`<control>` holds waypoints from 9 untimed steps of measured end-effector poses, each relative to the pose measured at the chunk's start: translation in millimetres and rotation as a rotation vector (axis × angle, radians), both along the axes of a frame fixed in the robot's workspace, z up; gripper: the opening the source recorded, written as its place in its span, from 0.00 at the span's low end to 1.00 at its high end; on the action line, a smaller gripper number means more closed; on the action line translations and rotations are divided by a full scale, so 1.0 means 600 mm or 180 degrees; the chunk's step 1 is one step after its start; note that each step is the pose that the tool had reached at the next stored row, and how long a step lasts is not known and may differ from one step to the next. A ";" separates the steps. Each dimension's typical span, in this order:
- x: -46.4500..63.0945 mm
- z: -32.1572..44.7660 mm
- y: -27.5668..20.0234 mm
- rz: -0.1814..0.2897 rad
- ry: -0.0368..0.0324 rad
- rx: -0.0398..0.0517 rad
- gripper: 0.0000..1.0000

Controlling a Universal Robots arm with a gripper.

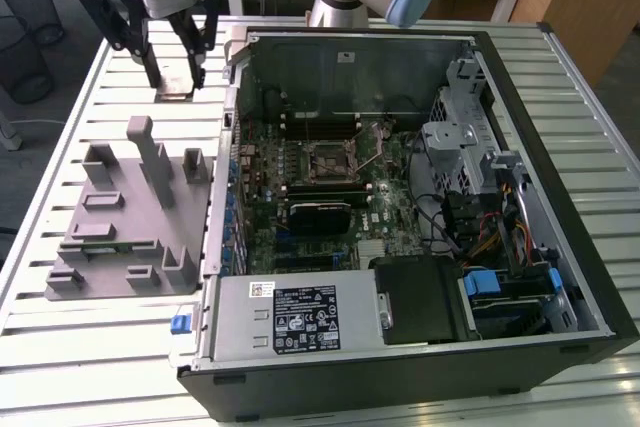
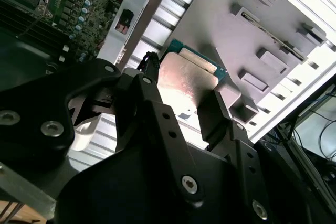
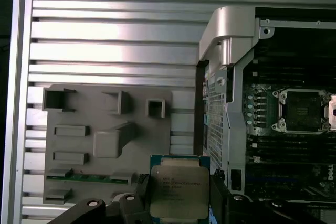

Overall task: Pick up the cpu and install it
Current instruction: 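Pick up the cpu and move it towards the insertion slot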

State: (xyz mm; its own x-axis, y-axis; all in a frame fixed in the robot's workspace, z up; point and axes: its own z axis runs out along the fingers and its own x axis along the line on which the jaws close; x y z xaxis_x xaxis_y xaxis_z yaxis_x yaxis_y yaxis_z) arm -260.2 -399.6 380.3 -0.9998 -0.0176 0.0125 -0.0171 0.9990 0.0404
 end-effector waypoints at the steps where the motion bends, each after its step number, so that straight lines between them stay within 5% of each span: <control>1: 0.002 0.000 0.0000 0.0000 0.0000 0.0000 0.54; 9: 0.015 0.000 0.0000 0.0000 0.0000 0.0000 0.54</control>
